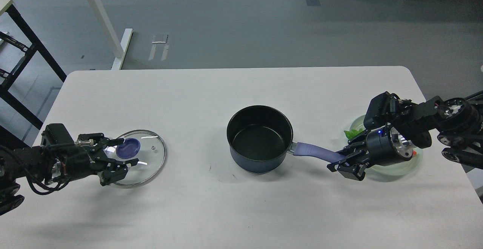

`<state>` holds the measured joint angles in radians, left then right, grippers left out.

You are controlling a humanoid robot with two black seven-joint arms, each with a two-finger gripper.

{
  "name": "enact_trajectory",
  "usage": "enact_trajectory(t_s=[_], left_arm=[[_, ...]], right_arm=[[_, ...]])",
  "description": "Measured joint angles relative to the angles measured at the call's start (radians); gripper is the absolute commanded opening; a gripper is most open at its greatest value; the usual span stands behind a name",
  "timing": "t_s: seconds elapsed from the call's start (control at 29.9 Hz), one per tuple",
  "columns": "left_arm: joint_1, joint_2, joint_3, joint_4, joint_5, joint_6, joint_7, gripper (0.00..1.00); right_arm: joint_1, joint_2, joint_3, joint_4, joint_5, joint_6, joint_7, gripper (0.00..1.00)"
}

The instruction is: Open pot lid

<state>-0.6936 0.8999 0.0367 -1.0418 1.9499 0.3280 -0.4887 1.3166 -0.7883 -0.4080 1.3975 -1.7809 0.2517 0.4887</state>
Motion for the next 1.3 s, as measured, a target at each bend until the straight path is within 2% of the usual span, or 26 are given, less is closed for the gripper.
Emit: enact_trajectory(t_s=[0.13,0.23,0.33,0.43,0.5,0.57,0.74,0.8,0.87,0.94,1.0,1.07,1.14,1.24,1.3], left_arm=[[-0.02,0.02,-0.018,-0.058,-0.082,-0.009,0.0,0.99],[-0.069,0.074,-0.022,-0.145,-0.197,-0.053,0.0,0.99],[-0.135,0.127,-0.026,-0.236,-0.33,-0.182,0.0,0.99],[-0.208,0.151,-0.041,-0.275,-0.555,-0.322,0.0,0.99],[-0.245,0.146,-0.058,-0.28,-0.771,-0.383,0.0,0.99],[-0.26,0.125,-0.072,-0.275,-0.976,-0.406,0.0,0.99],[-0.265,0.051,-0.092,-0.181,-1.51,-0.416,0.0,0.99],[-0.259,0.017,-0.097,-0.134,-1.641,-0.416,0.0,0.99],[-0.248,-0.017,-0.117,-0.089,-1.712,-0.416,0.0,0.99],[-0.22,-0.056,-0.156,-0.044,-1.768,-0.417,0.0,0.99],[-0.196,-0.092,-0.201,-0.005,-1.8,-0.421,0.0,0.99],[-0.184,-0.128,-0.244,0.031,-1.813,-0.427,0.0,0.99],[-0.176,-0.16,-0.285,0.062,-1.823,-0.43,0.024,0.99],[-0.165,-0.189,-0.32,0.085,-1.842,-0.442,0.07,0.99],[-0.162,-0.196,-0.327,0.091,-1.848,-0.469,0.081,0.99]], right_arm=[[0.0,0.0,0.0,0.0,0.0,0.0,0.0,0.37],[0.0,0.0,0.0,0.0,0.001,-0.002,0.0,0.37],[0.0,0.0,0.001,0.0,0.001,-0.007,0.0,0.37],[0.001,0.0,0.001,0.0,0.001,-0.007,0.0,0.37],[0.001,0.0,0.001,0.0,0.001,-0.008,0.0,0.37],[0.001,0.0,0.001,0.0,0.001,-0.008,0.0,0.38],[0.001,0.0,0.001,0.0,0.002,-0.008,0.0,0.4],[0.001,0.0,0.001,0.0,0.002,-0.008,0.0,0.42],[0.001,0.0,0.001,0.0,0.002,-0.009,0.0,0.47],[0.001,0.0,0.001,0.0,0.002,-0.009,0.0,0.59],[0.001,0.0,0.0,0.0,0.002,-0.009,0.0,0.65],[0.001,0.0,0.0,0.0,0.002,-0.009,0.0,0.82],[0.001,-0.001,0.0,0.0,0.002,-0.01,0.0,0.96],[0.009,-0.013,0.003,0.001,0.013,-0.013,0.0,0.97],[0.017,-0.024,0.005,0.005,0.036,-0.015,0.0,0.97]])
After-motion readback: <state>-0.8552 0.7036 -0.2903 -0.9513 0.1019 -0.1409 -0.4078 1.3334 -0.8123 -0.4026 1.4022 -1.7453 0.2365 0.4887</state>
